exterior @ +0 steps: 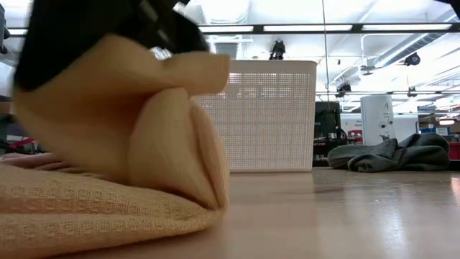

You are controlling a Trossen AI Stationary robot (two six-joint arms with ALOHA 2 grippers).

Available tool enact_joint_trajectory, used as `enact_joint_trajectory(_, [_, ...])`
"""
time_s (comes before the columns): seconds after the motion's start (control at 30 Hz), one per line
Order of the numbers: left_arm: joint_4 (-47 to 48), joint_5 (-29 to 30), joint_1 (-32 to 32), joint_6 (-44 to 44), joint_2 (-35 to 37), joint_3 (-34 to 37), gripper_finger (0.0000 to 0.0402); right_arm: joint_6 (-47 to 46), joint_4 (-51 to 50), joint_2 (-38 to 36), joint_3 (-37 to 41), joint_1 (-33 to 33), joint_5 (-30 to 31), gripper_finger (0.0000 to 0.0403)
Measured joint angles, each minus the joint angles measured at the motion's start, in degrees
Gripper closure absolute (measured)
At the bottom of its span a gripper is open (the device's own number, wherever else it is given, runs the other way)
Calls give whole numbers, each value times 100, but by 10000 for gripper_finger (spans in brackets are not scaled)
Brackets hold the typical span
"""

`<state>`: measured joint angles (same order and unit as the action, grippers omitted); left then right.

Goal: Fold towel
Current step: Fold the yellow towel

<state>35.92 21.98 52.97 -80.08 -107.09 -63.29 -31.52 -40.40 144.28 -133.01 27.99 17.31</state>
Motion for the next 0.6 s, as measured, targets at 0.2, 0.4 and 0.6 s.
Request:
enact_joint_trajectory(0.2, [-5,8,2,-21,0,0,401,-86,244,117,27,13,-291,325])
enact_joint_trajectory(0.4, [-15,24,2,-41,-1,4,401,-87,370,125,-83,72,-598,256])
enact_joint_trajectory(0.6, [-15,70,2,-107,-2,11,401,-28,411,99,-94,151,-742,222])
